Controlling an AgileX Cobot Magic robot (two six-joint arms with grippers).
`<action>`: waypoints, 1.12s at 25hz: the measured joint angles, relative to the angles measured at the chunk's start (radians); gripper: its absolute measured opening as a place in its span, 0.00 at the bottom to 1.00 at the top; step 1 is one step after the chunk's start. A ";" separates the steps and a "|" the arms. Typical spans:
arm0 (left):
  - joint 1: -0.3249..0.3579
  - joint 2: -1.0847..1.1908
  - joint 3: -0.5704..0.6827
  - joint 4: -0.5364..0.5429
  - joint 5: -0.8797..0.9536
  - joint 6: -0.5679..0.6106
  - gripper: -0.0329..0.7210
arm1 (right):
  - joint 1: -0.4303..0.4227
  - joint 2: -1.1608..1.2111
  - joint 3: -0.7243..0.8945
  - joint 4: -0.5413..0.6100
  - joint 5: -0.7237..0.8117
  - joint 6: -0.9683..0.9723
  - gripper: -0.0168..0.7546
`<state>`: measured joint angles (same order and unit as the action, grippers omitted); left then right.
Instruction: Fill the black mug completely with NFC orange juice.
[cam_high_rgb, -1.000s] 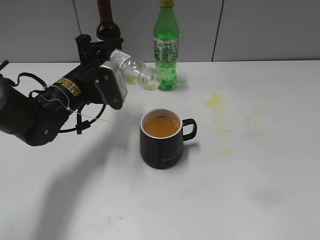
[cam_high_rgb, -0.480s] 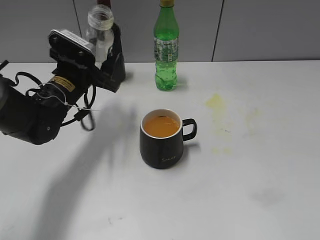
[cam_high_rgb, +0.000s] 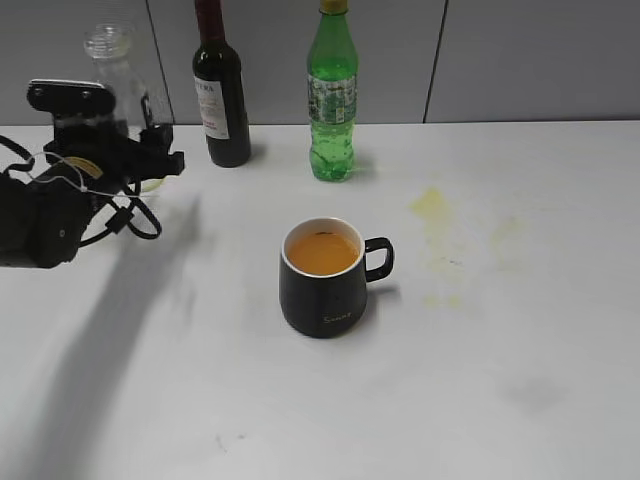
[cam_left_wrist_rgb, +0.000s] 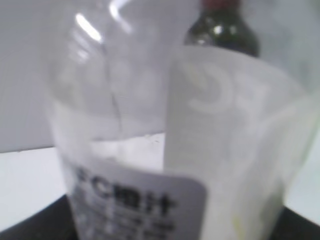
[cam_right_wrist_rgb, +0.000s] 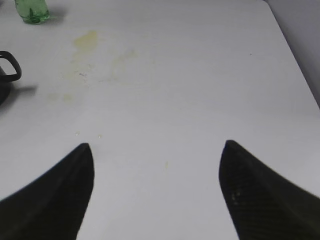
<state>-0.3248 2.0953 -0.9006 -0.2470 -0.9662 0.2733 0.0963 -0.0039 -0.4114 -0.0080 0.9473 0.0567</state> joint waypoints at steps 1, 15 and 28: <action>0.021 0.003 -0.007 0.004 0.019 -0.016 0.67 | 0.000 0.000 0.000 0.000 0.000 0.000 0.79; 0.094 0.159 -0.181 0.086 0.111 -0.069 0.67 | 0.000 0.000 0.000 0.000 0.000 0.000 0.79; 0.094 0.216 -0.218 0.109 0.117 -0.098 0.77 | 0.000 0.000 0.000 0.000 0.000 0.000 0.79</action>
<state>-0.2308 2.3112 -1.1185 -0.1384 -0.8488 0.1757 0.0963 -0.0039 -0.4114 -0.0080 0.9473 0.0567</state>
